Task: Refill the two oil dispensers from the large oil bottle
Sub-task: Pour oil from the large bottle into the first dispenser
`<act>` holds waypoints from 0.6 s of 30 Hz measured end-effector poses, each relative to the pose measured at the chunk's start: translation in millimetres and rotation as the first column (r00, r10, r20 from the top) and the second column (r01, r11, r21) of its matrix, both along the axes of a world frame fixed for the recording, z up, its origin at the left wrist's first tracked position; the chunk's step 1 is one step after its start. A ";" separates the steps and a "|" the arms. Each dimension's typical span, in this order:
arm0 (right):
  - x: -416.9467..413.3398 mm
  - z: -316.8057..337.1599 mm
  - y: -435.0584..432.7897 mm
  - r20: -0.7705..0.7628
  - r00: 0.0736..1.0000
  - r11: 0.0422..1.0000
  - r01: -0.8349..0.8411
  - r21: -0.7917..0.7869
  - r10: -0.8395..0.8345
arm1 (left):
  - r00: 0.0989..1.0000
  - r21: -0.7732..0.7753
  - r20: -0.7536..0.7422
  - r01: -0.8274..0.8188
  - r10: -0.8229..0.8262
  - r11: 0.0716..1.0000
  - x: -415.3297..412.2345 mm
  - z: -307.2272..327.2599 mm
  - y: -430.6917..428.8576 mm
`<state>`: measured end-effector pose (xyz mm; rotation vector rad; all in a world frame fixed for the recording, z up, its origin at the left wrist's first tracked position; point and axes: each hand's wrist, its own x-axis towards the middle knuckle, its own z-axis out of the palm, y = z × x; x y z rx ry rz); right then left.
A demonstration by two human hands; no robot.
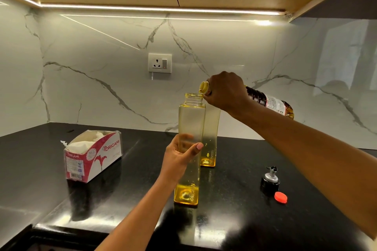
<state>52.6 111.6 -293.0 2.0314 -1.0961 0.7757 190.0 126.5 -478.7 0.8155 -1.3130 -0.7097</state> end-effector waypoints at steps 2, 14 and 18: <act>0.0 0.9 -1.4 -0.006 1.000 1.000 -0.006 -0.008 0.005 | 1.000 0.002 -0.003 0.002 -0.002 1.000 0.0 0.1 0.5; 2.3 2.3 -4.1 -0.036 0.999 1.000 0.006 -0.018 -0.007 | 1.000 0.002 -0.013 0.007 -0.007 1.000 -0.6 1.6 3.4; 2.6 2.3 -5.8 -0.049 0.999 1.000 0.004 -0.026 -0.005 | 1.000 -0.001 -0.006 0.004 -0.004 1.000 -0.1 1.4 3.2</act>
